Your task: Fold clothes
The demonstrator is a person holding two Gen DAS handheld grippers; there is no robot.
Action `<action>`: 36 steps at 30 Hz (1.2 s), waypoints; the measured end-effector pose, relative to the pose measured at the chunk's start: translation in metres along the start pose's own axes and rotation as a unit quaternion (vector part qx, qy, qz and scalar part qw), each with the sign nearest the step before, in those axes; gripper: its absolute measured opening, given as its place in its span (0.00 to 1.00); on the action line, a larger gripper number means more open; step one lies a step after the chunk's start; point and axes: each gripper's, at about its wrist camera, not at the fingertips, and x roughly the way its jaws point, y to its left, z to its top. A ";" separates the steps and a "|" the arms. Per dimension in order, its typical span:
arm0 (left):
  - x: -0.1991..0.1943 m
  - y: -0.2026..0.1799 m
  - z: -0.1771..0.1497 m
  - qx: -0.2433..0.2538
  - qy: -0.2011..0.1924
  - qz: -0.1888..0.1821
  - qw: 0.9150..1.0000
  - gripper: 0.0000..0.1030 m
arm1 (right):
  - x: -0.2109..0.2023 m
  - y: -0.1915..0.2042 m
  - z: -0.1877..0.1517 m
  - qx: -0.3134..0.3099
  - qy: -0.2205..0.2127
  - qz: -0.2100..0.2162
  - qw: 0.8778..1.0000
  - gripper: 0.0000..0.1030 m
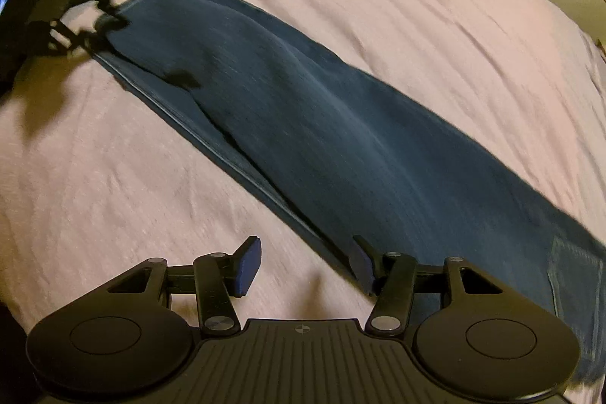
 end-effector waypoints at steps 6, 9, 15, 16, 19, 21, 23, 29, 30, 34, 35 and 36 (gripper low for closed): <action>-0.044 0.023 -0.027 -0.080 -0.029 0.003 0.996 0.00 | -0.010 -0.010 -0.017 0.025 0.000 -0.018 1.000 0.54; -0.025 0.004 -0.019 -0.050 -0.008 -0.018 0.999 0.01 | -0.005 -0.011 -0.021 0.039 0.010 -0.014 0.999 0.54; -0.004 -0.013 -0.001 -0.034 0.025 -0.025 0.999 0.01 | -0.010 -0.011 -0.024 0.046 0.008 -0.010 0.999 0.54; -0.007 -0.010 -0.002 -0.044 0.025 -0.032 0.998 0.02 | -0.013 -0.012 -0.025 0.051 0.006 -0.011 0.999 0.54; -0.020 0.005 -0.007 -0.080 0.026 -0.057 0.995 0.12 | -0.011 -0.022 -0.032 0.082 0.009 -0.011 0.997 0.54; -0.032 0.018 -0.011 -0.103 0.027 -0.078 0.991 0.14 | -0.010 -0.028 -0.037 0.100 0.011 -0.014 0.995 0.54; -0.046 0.033 -0.015 -0.142 0.022 -0.074 0.987 0.15 | -0.009 -0.032 -0.038 0.111 0.007 -0.013 0.994 0.54; -0.034 0.098 -0.008 -0.269 -0.010 -0.062 0.961 0.23 | -0.002 -0.034 -0.030 0.123 0.000 -0.007 0.992 0.55; -0.022 0.107 -0.007 -0.285 -0.011 -0.064 0.956 0.23 | -0.001 -0.033 -0.028 0.121 0.000 -0.006 0.993 0.55; 0.035 0.135 -0.013 -0.350 -0.004 -0.087 0.933 0.23 | 0.002 -0.035 -0.029 0.120 0.007 -0.013 0.993 0.55; 0.048 0.137 -0.015 -0.355 0.006 -0.088 0.931 0.23 | 0.003 -0.036 -0.030 0.121 0.009 -0.015 0.993 0.55; 0.061 0.138 -0.017 -0.356 0.018 -0.086 0.930 0.23 | 0.004 -0.037 -0.031 0.121 0.011 -0.017 0.992 0.55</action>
